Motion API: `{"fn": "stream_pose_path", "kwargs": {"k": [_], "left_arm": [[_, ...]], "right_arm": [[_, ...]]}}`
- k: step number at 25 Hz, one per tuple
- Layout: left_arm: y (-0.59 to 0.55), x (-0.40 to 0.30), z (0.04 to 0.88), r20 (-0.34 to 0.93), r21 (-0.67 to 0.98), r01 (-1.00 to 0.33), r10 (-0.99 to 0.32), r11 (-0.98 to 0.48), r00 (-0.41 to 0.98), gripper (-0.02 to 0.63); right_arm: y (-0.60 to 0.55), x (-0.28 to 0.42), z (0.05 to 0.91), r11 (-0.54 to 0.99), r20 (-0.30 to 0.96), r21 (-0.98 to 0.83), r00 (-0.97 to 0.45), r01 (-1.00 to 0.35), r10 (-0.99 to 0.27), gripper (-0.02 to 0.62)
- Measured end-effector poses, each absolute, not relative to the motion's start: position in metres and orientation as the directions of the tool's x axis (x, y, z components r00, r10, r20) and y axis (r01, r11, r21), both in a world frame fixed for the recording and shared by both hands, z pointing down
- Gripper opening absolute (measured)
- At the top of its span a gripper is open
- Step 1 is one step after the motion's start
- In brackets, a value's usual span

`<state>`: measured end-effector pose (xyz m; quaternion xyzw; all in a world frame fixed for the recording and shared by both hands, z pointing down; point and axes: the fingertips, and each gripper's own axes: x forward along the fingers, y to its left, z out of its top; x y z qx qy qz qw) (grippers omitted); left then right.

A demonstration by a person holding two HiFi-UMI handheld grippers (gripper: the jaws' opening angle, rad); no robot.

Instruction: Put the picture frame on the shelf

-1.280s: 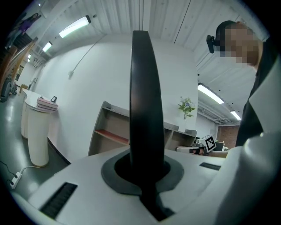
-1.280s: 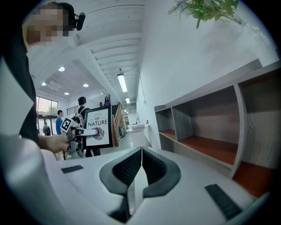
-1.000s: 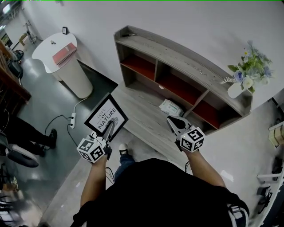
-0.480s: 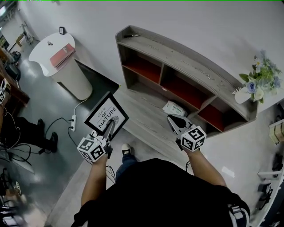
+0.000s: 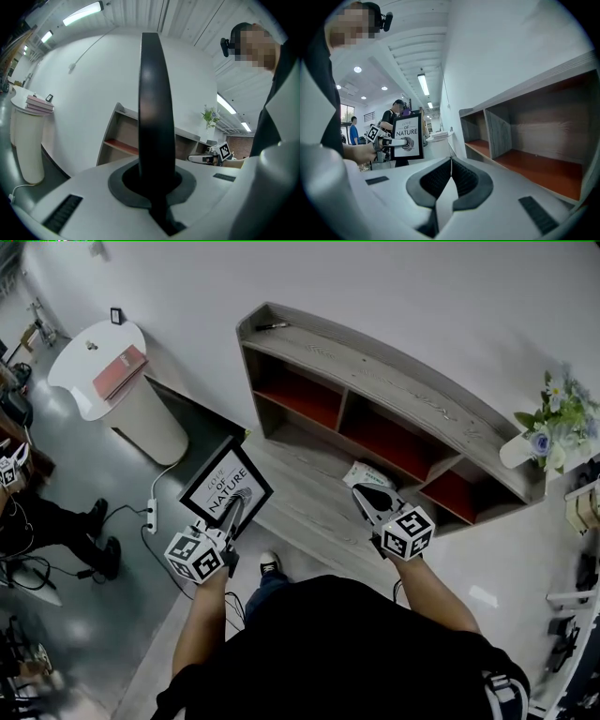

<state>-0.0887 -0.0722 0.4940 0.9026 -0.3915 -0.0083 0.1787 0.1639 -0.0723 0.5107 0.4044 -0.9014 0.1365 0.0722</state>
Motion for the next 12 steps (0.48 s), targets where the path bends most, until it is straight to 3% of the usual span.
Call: {"fn": "stream_pose_path", "kwargs": {"k": [12], "left_arm": [[-0.138,-0.125,0.483,0.122,0.330,-0.685,-0.690,-0.650,0.714,0.028]], "right_arm": [[-0.125,0.131,0.501,0.610,0.241,-0.187,-0.638,-0.770,-0.731,0.015]]}}
